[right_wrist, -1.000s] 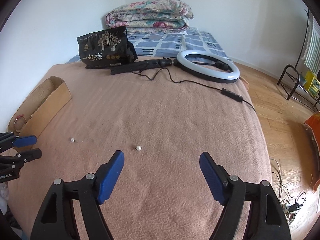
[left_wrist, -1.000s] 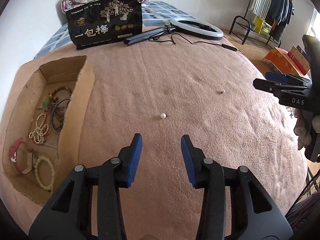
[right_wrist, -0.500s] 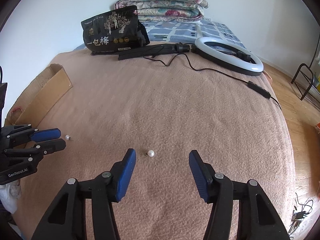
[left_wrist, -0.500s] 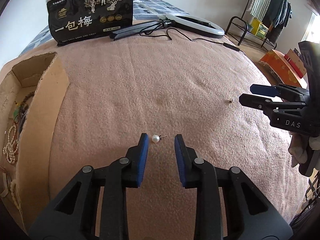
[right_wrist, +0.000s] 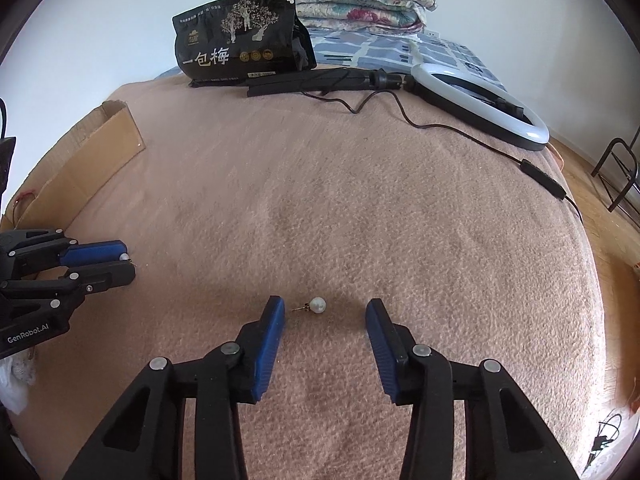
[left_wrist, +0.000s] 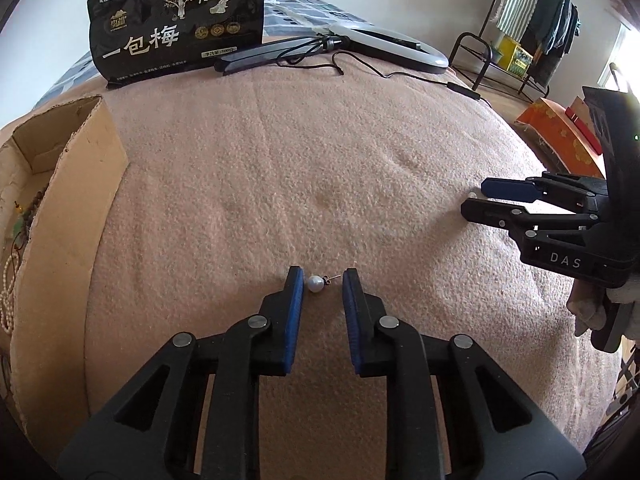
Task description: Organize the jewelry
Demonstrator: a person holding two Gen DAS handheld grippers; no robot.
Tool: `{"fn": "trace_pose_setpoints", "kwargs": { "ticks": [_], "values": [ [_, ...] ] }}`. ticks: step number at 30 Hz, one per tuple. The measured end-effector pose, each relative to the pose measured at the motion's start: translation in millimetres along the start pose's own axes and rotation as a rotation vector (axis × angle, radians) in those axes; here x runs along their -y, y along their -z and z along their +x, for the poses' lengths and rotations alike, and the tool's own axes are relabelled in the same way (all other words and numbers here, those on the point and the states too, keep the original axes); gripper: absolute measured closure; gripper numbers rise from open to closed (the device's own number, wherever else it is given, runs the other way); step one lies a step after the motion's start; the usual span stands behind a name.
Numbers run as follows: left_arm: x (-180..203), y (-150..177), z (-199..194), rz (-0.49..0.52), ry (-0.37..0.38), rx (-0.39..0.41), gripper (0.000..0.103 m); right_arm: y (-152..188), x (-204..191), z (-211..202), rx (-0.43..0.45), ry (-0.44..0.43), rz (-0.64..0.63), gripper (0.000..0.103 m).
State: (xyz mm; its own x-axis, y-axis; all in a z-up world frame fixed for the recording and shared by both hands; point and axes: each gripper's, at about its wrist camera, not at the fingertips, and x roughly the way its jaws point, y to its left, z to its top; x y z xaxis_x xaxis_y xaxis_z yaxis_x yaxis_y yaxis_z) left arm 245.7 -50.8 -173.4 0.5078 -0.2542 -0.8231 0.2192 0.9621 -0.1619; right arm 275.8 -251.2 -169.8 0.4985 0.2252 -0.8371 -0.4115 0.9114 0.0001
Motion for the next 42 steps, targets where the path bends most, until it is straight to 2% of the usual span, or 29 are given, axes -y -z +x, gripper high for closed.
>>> {"fn": "trace_pose_setpoints", "kwargs": {
  "ticks": [9, 14, 28, 42],
  "values": [
    [3, 2, 1, 0.043, -0.02, -0.002, 0.091, -4, -4, 5, 0.0, 0.01, -0.021, 0.072],
    [6, 3, 1, 0.07, -0.032, 0.0, 0.093, -4, -6, 7, 0.001, -0.011, -0.026, 0.088],
    [5, 2, -8, 0.067, -0.025, 0.003, 0.093, -3, -8, -6, 0.017, -0.03, -0.026, 0.088],
    [10, -3, -49, 0.094, -0.006, 0.034, 0.093, -10, -19, -43, 0.063, -0.046, -0.032, 0.088]
  ]
}}
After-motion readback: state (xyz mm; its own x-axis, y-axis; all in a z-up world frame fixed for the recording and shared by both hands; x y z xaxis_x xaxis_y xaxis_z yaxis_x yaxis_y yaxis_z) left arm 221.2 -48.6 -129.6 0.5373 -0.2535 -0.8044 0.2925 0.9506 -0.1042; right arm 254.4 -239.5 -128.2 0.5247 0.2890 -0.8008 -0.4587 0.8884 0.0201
